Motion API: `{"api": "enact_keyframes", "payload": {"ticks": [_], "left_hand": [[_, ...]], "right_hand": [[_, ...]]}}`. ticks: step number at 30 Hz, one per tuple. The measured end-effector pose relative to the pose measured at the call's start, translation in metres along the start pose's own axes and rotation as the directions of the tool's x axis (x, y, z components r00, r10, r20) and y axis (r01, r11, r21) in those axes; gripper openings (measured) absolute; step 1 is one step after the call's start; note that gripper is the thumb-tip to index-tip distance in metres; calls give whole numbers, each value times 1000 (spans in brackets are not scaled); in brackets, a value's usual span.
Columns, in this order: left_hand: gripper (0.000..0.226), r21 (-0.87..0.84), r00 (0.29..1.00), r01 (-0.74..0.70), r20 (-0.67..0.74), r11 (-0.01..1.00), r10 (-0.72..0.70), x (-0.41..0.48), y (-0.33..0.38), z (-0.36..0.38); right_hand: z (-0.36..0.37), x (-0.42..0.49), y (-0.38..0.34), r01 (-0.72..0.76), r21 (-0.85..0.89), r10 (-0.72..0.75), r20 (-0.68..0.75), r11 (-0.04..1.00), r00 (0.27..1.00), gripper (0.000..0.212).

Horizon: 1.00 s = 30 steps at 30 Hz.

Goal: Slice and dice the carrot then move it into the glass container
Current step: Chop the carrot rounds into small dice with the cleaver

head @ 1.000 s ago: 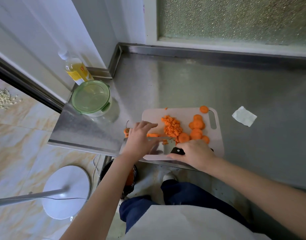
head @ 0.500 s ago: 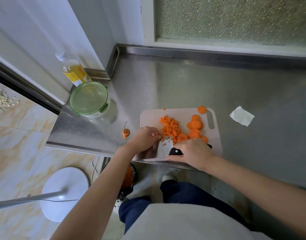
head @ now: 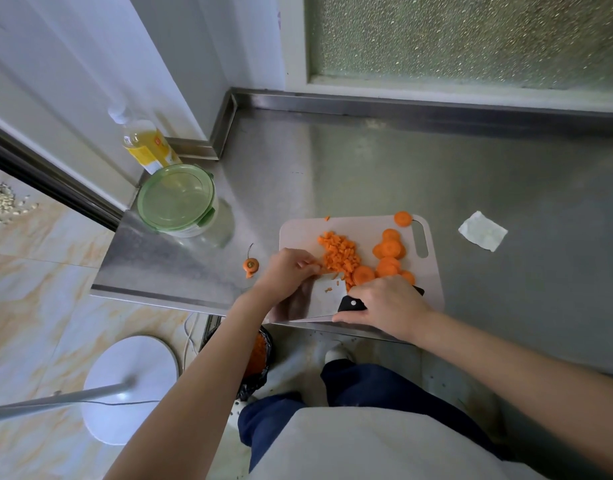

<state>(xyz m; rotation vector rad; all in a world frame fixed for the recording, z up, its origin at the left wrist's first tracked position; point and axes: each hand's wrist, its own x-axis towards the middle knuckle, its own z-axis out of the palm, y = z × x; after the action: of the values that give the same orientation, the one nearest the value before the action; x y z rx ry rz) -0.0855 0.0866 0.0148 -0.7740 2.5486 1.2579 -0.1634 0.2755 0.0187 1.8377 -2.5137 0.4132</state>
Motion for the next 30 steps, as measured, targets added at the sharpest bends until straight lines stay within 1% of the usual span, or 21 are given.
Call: {"api": "enact_keyframes", "payload": {"ticks": [3,5,7,8,9,10,13,15,16,17,19,21,22,23,25,27,30], "left_hand": [[13,-102,991,-12,-137,995,-2,-1,-2,-2],[14,-139,961,-59,-277,989,18,-5,1,-6],[15,-119,884,-172,-457,978,100,-11,7,-13],[15,-92,827,-239,-541,967,152,-16,11,-16],[16,-59,766,-291,-613,955,196,-21,15,-19],[17,-28,709,-324,-669,946,223,-26,18,-21],[18,42,582,-364,-770,931,262,-41,18,-17],[21,82,541,-368,-791,926,286,-47,10,-9],[23,86,545,-368,-787,926,289,-49,3,-4],[24,73,568,-366,-772,928,285,-50,-4,2],[27,34,652,-337,-712,941,260,-50,-21,14],[32,25,746,-282,-623,959,235,-46,-36,25],[32,41,779,-261,-582,964,235,-44,-42,30],[31,65,798,-249,-552,966,243,-41,-45,33],[27,110,805,-251,-528,962,271,-34,-43,35],[29,150,809,-250,-510,957,292,-26,-37,35],[25,241,855,-231,-411,942,315,-11,-38,38]], "right_hand": [[0,-1,0,-50,10,50,35,999,998,56],[1,-3,2,-106,73,101,59,992,993,57],[2,-5,3,-169,145,160,68,975,985,54],[2,-4,4,-214,174,197,111,961,974,52],[2,-3,4,-272,192,237,187,943,953,49],[1,-2,4,-326,200,277,235,924,931,48],[-1,2,2,-432,239,377,245,869,893,50],[1,4,1,-506,321,439,261,801,860,48],[2,5,0,-546,365,472,277,754,837,50],[3,7,0,-574,403,496,290,713,819,55],[4,11,-1,-605,459,526,302,651,795,61],[2,13,-3,-622,506,544,314,598,778,54],[1,13,-3,-626,522,546,321,580,774,52],[0,14,-4,-627,532,546,326,569,772,50],[0,14,-4,-629,547,547,331,553,769,50],[0,15,-6,-628,572,545,339,527,767,50],[2,16,-7,-627,590,551,336,509,764,52]]}}
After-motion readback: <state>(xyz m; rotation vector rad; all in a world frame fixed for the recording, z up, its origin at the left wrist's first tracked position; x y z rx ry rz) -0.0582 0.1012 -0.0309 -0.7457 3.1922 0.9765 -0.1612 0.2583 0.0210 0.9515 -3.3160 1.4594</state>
